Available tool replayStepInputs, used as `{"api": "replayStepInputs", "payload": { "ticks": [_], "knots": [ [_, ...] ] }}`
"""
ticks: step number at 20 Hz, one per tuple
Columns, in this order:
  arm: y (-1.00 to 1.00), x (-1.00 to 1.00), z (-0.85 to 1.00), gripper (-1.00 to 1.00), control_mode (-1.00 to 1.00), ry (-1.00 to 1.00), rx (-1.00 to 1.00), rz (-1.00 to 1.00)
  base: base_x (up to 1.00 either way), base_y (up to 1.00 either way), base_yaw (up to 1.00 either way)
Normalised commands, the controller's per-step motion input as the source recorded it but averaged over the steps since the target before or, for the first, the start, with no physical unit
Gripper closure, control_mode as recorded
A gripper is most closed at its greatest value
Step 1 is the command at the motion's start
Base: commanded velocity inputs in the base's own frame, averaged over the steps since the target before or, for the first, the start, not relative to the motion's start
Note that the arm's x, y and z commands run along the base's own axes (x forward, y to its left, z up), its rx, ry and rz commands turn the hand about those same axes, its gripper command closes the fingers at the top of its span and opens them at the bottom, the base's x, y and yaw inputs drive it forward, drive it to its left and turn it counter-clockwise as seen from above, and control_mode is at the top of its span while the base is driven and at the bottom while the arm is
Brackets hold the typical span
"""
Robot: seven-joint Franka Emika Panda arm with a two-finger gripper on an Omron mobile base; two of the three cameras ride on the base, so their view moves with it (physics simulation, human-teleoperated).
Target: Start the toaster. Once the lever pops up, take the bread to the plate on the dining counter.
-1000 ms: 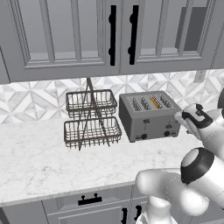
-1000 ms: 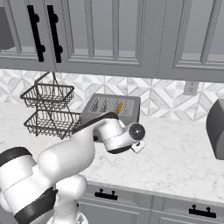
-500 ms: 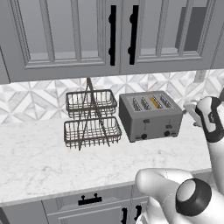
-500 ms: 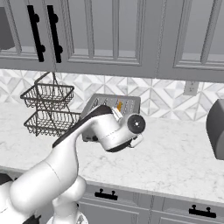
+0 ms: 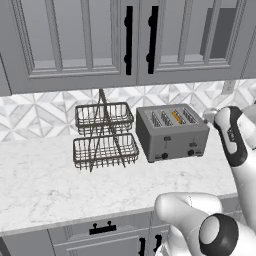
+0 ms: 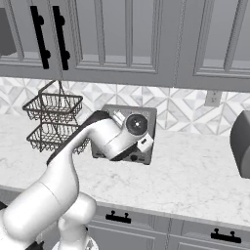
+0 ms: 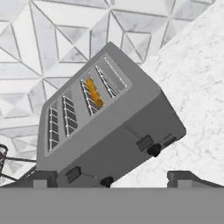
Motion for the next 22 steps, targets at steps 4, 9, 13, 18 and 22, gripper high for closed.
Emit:
{"api": "replayStepInputs", "payload": {
  "ticks": [4, 9, 13, 18, 22],
  "knots": [
    [0.51, 0.37, 0.0, -1.0, -1.0, 0.0, -0.32, 0.04, 0.0, 0.0, 0.0],
    [0.02, 0.31, 0.0, -1.0, -1.0, 0.0, -0.17, 0.08, 0.0, 0.0, 0.0],
    [0.03, 0.24, 0.26, -1.0, -1.0, 0.02, -0.09, 0.0, 0.0, 0.0, 0.0],
    [0.02, 0.06, 0.24, -1.0, -1.0, 0.07, -0.1, 0.04, 0.0, 0.0, 0.0],
    [0.06, 0.01, 0.0, -1.0, -1.0, 0.03, -0.07, 0.01, 0.0, 0.0, 0.0]
  ]
}}
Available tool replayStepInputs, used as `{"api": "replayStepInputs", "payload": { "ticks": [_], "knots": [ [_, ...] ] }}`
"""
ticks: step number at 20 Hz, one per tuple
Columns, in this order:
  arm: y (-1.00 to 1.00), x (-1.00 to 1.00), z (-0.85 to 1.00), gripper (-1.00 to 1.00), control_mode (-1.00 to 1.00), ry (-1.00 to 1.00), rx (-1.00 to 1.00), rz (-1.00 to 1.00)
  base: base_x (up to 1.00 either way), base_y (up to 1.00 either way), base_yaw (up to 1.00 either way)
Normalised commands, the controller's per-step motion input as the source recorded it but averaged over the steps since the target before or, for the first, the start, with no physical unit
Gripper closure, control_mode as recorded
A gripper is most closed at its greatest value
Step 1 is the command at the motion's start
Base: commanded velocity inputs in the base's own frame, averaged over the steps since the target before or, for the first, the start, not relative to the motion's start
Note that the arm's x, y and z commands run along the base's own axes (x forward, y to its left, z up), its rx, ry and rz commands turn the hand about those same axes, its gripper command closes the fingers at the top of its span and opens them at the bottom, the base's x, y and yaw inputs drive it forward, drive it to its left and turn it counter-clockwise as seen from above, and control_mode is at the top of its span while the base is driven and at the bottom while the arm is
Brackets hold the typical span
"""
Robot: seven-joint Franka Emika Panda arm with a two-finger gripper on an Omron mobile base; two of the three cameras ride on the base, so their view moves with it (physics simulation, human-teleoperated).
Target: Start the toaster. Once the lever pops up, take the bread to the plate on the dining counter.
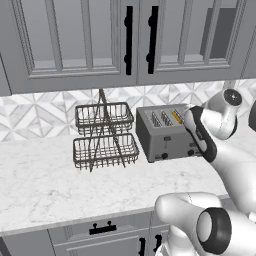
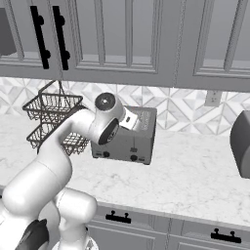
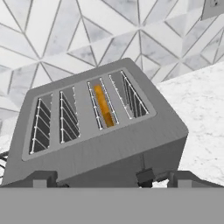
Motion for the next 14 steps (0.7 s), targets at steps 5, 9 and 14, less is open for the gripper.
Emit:
{"api": "replayStepInputs", "payload": {
  "ticks": [5, 9, 14],
  "knots": [
    [0.0, 0.03, -0.11, -1.0, -1.0, 0.0, -0.06, 0.01, 0.0, 0.0, 0.0],
    [0.05, 0.08, -0.21, -1.0, -1.0, 0.0, -0.06, 0.02, 0.0, 0.0, 0.0],
    [0.09, 0.15, -0.03, -1.0, -1.0, 0.0, -0.06, 0.02, 0.0, 0.0, 0.0]
  ]
}}
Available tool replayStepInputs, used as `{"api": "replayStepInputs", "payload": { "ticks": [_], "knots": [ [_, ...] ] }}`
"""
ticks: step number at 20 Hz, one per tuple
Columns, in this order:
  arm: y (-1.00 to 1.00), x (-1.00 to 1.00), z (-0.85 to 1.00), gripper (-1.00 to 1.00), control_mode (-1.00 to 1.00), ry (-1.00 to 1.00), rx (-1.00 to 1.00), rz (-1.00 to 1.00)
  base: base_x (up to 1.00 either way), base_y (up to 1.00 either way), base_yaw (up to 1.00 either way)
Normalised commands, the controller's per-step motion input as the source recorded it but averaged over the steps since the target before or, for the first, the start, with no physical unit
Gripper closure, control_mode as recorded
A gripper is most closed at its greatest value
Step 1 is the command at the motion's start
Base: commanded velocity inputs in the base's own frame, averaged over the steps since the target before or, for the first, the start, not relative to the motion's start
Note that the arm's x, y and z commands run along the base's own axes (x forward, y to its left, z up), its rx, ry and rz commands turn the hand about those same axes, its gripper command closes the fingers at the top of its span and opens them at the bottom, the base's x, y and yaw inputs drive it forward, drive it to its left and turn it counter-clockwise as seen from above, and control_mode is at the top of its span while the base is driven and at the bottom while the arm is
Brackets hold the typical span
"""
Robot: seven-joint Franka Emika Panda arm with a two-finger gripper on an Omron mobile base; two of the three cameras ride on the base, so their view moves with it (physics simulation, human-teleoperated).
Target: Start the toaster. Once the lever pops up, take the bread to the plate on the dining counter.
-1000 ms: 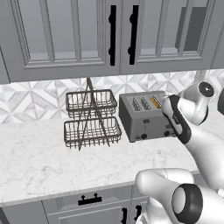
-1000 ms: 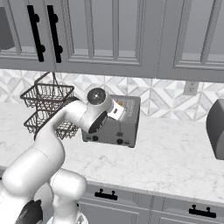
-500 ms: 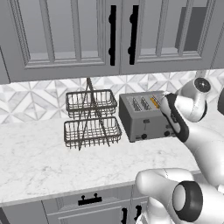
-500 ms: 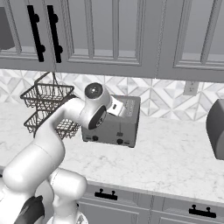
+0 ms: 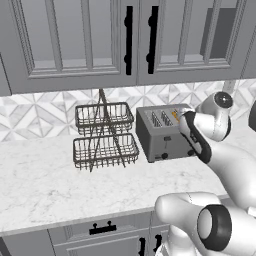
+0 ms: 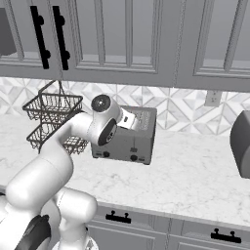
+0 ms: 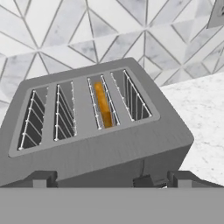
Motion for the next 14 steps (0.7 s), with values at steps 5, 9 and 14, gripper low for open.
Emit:
{"api": "replayStepInputs", "payload": {
  "ticks": [5, 9, 14],
  "knots": [
    [0.05, 0.08, 0.0, -1.0, -1.0, 0.0, -0.05, 0.02, 0.0, 0.0, 0.0],
    [0.0, 0.0, 0.0, -1.0, -1.0, 0.0, -0.01, 0.0, 0.0, 0.0, 0.0],
    [0.0, 0.0, 0.0, -1.0, -1.0, 0.0, 0.0, 0.0, 0.0, 0.0, 0.0]
  ]
}}
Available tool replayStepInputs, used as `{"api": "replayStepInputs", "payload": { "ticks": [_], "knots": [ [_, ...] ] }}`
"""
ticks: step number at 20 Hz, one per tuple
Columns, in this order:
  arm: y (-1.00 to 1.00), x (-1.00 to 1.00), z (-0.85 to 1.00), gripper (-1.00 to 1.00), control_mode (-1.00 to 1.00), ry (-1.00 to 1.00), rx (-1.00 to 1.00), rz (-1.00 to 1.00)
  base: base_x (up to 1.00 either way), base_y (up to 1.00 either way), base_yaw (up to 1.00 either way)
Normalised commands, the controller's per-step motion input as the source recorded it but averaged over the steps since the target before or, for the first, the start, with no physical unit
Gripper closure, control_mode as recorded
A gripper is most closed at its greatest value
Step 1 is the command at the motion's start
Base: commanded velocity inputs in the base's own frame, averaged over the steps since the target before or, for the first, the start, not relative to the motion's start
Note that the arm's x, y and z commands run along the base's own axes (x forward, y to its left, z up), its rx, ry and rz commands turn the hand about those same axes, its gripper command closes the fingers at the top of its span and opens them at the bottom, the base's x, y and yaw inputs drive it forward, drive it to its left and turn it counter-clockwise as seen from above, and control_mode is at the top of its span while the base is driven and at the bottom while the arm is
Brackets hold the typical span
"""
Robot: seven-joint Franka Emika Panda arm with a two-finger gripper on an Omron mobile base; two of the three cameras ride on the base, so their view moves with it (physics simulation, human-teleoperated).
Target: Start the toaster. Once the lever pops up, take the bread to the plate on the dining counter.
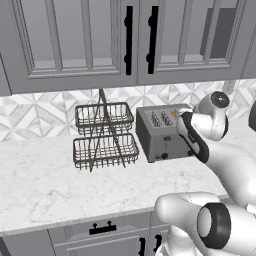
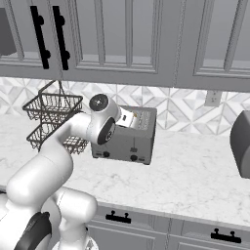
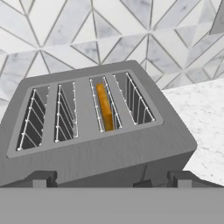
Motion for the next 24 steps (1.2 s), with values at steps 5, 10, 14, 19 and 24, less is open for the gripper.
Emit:
{"api": "replayStepInputs", "payload": {
  "ticks": [5, 10, 14, 19, 24],
  "knots": [
    [0.0, 0.0, 0.0, -1.0, -1.0, 0.0, 0.0, 0.0, 0.0, 0.0, 0.0],
    [0.0, 0.0, 0.0, -1.0, -1.0, 0.0, 0.0, 0.0, 0.0, 0.0, 0.0],
    [0.0, 0.0, 0.0, -1.0, -1.0, 0.0, 0.0, 0.0, 0.0, 0.0, 0.0],
    [0.0, 0.0, 0.0, -1.0, -1.0, 0.0, 0.0, 0.0, 0.0, 0.0, 0.0],
    [0.0, 0.0, 0.0, -1.0, -1.0, 0.0, 0.0, 0.0, 0.0, 0.0, 0.0]
  ]
}}
